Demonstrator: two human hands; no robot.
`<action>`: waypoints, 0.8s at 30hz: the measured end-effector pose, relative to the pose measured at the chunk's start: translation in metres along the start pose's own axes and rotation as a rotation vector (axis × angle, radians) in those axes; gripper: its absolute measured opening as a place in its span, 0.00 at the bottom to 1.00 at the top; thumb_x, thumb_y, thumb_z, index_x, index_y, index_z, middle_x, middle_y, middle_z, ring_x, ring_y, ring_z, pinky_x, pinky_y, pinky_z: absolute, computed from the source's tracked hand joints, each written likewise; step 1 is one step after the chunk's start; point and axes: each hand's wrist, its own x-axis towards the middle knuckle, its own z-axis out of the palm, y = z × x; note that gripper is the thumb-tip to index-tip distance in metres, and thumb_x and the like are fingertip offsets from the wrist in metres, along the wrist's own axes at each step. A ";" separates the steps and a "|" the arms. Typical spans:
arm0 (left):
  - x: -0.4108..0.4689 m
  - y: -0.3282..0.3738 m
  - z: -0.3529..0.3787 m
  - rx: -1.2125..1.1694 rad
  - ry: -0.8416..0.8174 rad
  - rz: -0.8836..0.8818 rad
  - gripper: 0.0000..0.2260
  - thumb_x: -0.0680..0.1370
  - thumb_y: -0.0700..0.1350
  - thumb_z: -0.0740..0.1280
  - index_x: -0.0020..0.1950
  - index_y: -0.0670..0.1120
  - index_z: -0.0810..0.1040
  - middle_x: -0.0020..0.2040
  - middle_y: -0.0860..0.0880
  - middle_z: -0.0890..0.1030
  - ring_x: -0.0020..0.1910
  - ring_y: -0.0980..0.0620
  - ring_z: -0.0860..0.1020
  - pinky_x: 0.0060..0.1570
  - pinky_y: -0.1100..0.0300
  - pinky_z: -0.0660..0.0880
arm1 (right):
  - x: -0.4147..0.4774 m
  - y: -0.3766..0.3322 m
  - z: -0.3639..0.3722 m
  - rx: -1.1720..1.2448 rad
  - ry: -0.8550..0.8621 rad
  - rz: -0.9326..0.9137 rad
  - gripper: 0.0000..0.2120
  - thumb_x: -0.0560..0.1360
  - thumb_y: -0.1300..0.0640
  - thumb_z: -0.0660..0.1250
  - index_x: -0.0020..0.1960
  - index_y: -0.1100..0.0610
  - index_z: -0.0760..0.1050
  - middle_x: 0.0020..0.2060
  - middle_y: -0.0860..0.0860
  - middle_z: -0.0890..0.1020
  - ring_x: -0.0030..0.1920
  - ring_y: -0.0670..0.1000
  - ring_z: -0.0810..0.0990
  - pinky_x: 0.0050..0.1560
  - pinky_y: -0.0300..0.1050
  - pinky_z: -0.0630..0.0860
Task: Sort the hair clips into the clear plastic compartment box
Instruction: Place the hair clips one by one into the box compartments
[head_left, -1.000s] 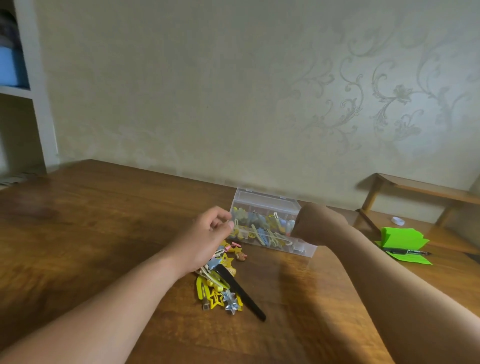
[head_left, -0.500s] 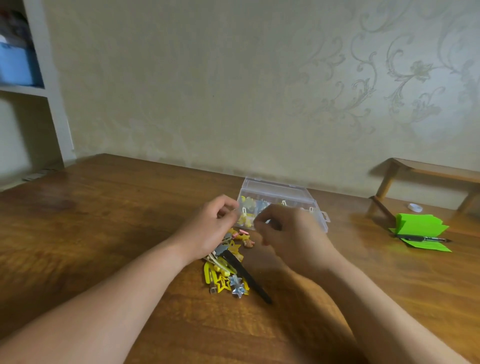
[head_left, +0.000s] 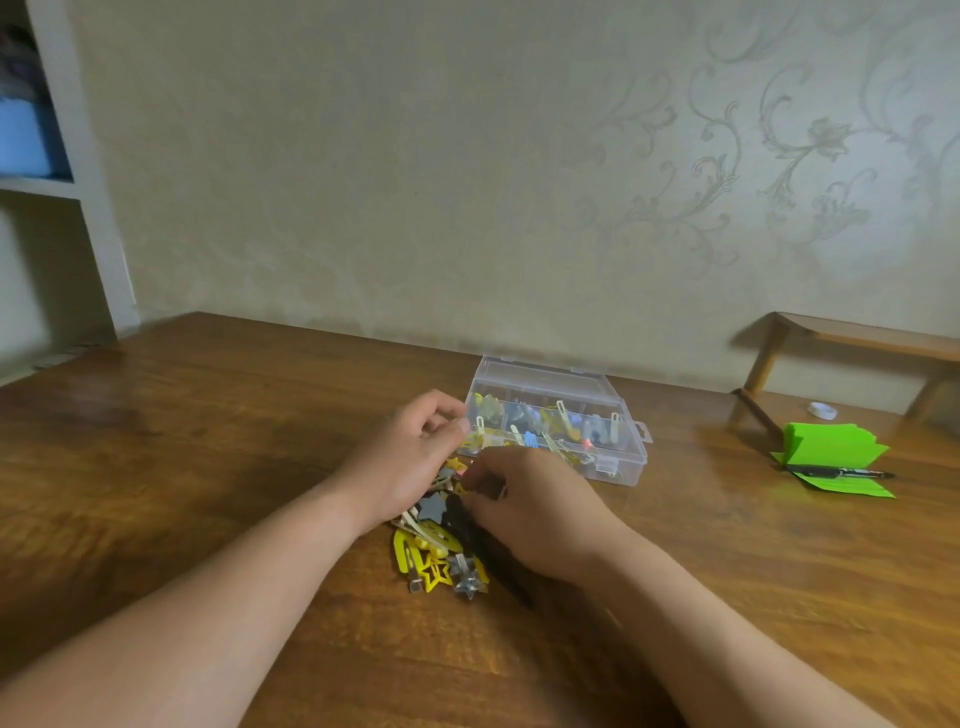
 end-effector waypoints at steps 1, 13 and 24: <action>0.000 0.000 0.000 -0.001 0.002 0.000 0.11 0.87 0.55 0.63 0.67 0.58 0.77 0.58 0.56 0.79 0.56 0.57 0.80 0.51 0.54 0.78 | 0.000 0.002 -0.001 0.029 0.001 0.007 0.08 0.81 0.51 0.69 0.59 0.47 0.83 0.50 0.43 0.84 0.49 0.46 0.82 0.51 0.45 0.81; 0.003 -0.001 0.000 -0.008 0.007 0.004 0.11 0.87 0.54 0.62 0.69 0.57 0.77 0.58 0.57 0.79 0.56 0.59 0.79 0.58 0.56 0.78 | 0.009 0.045 -0.064 0.267 0.393 0.213 0.03 0.80 0.55 0.72 0.48 0.48 0.84 0.41 0.45 0.87 0.42 0.44 0.84 0.40 0.41 0.77; 0.004 -0.002 0.000 -0.013 -0.014 -0.004 0.11 0.87 0.55 0.62 0.67 0.58 0.77 0.58 0.55 0.80 0.56 0.56 0.80 0.55 0.57 0.77 | 0.047 0.112 -0.081 -0.435 0.003 0.471 0.09 0.72 0.59 0.67 0.42 0.56 0.87 0.40 0.52 0.88 0.37 0.52 0.85 0.34 0.46 0.81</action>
